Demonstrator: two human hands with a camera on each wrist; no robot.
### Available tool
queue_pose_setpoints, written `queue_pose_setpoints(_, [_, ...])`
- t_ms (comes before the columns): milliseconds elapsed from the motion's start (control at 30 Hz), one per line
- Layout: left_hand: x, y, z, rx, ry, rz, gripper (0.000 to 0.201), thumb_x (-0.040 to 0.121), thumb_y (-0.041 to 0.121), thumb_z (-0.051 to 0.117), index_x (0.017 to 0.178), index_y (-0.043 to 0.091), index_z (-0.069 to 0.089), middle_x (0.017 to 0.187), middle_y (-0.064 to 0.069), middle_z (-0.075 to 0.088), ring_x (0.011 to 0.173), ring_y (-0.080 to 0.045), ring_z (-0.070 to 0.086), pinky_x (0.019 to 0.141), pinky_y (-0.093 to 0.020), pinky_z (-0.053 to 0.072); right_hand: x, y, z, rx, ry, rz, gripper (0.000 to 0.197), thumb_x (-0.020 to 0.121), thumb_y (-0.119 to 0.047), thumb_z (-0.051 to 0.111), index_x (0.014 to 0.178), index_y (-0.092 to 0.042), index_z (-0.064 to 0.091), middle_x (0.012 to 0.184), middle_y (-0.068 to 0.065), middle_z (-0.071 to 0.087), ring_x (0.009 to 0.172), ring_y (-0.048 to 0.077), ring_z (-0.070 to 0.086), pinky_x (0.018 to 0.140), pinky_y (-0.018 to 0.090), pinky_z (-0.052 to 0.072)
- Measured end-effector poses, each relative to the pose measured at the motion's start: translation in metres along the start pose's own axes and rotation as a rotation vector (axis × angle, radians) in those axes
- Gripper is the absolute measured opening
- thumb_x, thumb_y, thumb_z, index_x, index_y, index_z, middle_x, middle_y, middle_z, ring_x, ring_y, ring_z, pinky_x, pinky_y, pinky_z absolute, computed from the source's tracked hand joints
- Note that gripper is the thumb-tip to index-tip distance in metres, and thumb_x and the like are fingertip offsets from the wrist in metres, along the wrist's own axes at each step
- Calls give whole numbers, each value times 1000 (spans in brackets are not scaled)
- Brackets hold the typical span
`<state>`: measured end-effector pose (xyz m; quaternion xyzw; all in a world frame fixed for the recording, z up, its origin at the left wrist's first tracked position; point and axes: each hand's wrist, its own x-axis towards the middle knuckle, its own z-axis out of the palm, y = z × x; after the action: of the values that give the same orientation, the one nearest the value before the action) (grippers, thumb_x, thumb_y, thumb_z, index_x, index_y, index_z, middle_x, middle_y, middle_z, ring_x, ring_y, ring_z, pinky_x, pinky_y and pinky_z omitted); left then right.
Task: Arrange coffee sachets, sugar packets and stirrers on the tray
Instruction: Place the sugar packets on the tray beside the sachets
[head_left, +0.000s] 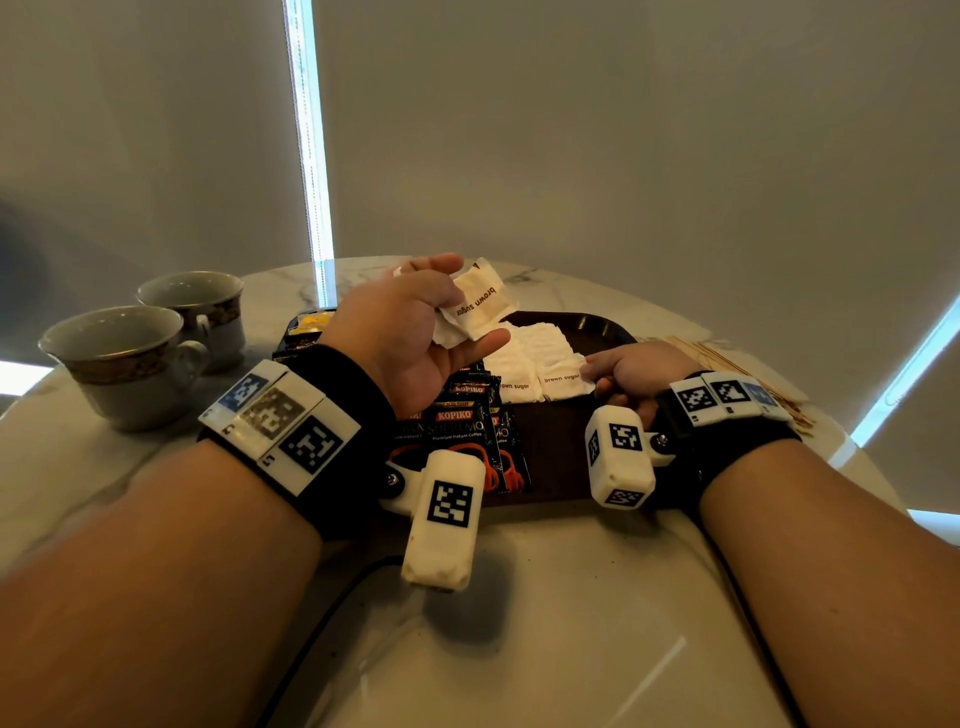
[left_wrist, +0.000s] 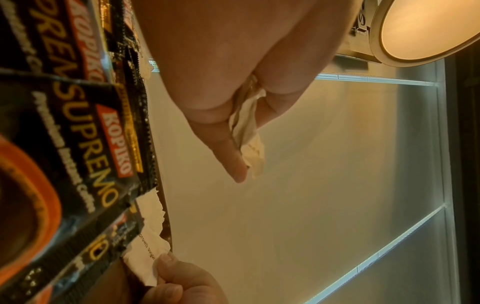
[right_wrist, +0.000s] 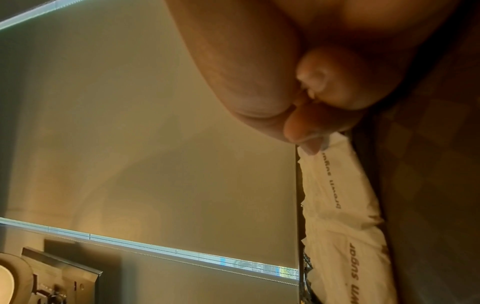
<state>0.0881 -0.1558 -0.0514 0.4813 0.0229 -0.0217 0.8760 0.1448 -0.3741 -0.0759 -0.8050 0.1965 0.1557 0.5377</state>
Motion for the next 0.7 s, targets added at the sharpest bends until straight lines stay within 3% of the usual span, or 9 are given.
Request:
queue_pose_setpoints(33, [0, 0, 0, 7, 1, -1, 27, 100, -5, 48, 113, 14, 63, 118, -16, 61, 101, -38, 67, 64, -41, 64, 2, 1, 0, 12, 11, 3, 16, 99, -24, 58, 85, -19, 59, 48, -5, 44, 35, 7, 35, 37, 18, 28])
queue_pose_setpoints(100, [-1, 0, 0, 20, 0, 0, 26, 100, -4, 51, 114, 14, 63, 115, -16, 64, 101, -36, 69, 63, -40, 64, 5, 3, 0, 65, 53, -14, 17, 96, -29, 64, 88, -13, 62, 57, -2, 48, 38, 8, 36, 41, 20, 29])
queue_pose_setpoints(300, [-3, 2, 0, 113, 3, 28, 14, 96, 7, 65, 106, 18, 65, 104, -12, 72, 84, -23, 71, 48, -26, 55, 8, 0, 1, 441, 116, -213, 22, 94, -33, 65, 95, -11, 62, 77, 3, 56, 46, 7, 44, 33, 17, 30])
queue_pose_setpoints(400, [-2, 1, 1, 137, 3, 45, 14, 93, 10, 70, 102, 19, 66, 94, -9, 75, 74, -19, 70, 46, -23, 52, -14, -14, 0, 657, -56, -332, 30, 92, -42, 63, 91, -12, 61, 71, 1, 57, 47, 8, 47, 37, 18, 31])
queue_pose_setpoints(500, [-2, -1, 2, 149, -7, 60, 13, 92, 9, 71, 100, 18, 66, 82, -7, 76, 59, -16, 69, 43, -22, 49, -43, -21, 10, 646, -298, -483, 44, 76, -50, 71, 97, -12, 64, 75, 1, 61, 57, 12, 51, 45, 22, 35])
queue_pose_setpoints(567, [-2, -2, 3, 165, -16, 70, 13, 92, 9, 70, 100, 18, 65, 80, -6, 75, 59, -16, 67, 42, -21, 47, -52, -20, 21, 534, -351, -562, 43, 72, -42, 76, 100, -12, 64, 80, 2, 63, 62, 13, 55, 50, 23, 38])
queue_pose_setpoints(700, [-3, -4, 3, 192, -33, 74, 13, 92, 7, 69, 97, 18, 65, 83, -6, 74, 67, -19, 67, 46, -22, 48, -58, -19, 37, 417, -281, -610, 7, 91, -10, 61, 99, -8, 62, 80, 4, 64, 59, 12, 56, 49, 23, 38])
